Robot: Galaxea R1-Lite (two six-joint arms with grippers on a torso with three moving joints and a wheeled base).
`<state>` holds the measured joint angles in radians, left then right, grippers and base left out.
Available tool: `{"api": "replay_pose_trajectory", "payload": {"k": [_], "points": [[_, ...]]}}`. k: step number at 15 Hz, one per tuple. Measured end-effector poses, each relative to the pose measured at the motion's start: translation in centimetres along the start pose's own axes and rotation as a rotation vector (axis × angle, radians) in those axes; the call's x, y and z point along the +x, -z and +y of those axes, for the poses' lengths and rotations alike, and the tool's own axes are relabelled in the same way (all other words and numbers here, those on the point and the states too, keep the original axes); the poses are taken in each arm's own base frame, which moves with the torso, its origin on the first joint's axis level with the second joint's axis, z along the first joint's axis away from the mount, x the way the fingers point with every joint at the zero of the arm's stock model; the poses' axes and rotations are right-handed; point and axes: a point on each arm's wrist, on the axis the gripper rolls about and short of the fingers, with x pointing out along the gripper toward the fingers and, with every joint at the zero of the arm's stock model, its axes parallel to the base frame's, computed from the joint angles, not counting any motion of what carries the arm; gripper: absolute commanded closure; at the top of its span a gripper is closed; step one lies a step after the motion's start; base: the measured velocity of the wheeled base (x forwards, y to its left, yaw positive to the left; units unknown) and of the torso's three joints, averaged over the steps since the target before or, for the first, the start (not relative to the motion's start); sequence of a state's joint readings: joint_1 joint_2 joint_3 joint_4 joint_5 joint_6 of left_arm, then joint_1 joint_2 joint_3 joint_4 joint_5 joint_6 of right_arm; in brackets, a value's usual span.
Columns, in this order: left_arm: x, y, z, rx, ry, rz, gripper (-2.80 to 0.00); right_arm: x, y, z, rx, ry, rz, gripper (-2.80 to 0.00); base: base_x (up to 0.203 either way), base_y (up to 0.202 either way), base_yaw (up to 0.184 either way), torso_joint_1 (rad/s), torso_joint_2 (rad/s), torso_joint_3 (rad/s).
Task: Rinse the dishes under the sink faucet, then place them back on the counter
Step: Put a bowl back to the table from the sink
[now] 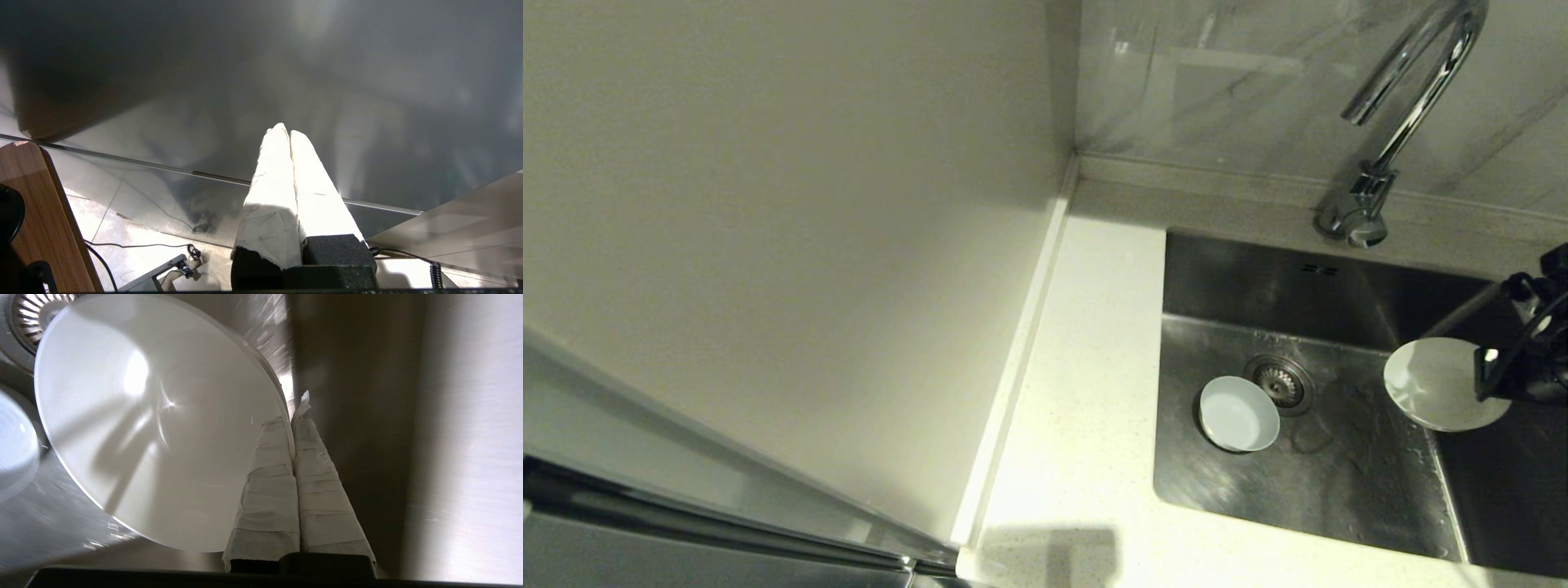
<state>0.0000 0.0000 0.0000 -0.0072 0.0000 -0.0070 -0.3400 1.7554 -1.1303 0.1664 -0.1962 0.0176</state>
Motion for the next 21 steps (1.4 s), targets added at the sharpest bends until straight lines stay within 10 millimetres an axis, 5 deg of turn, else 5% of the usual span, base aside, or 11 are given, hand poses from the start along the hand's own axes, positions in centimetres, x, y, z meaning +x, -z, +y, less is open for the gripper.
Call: {"api": "replay_pose_trajectory", "payload": {"k": [5,10,15,21], "points": [[0.0,0.0,0.0,0.0,0.0,0.0,0.0,-8.4,-1.8,-2.3,-0.315,0.105,-0.423,0.0,0.0,0.0,0.0,0.0,0.0,0.0],[0.0,0.0,0.0,-0.001,0.0,0.0,0.0,-14.3,-3.5,-4.4,-0.61,0.497,-0.976,0.0,0.0,0.0,0.0,0.0,0.0,0.0],[0.0,0.0,0.0,0.0,0.0,0.0,0.0,-16.0,-0.4,-4.9,-0.494,0.566,-1.309,0.0,0.0,0.0,0.0,0.0,0.0,0.0],[0.0,0.0,0.0,0.0,0.0,0.0,0.0,-17.8,-1.7,-5.4,-0.384,0.598,-1.373,0.0,0.0,0.0,0.0,0.0,0.0,0.0]]}}
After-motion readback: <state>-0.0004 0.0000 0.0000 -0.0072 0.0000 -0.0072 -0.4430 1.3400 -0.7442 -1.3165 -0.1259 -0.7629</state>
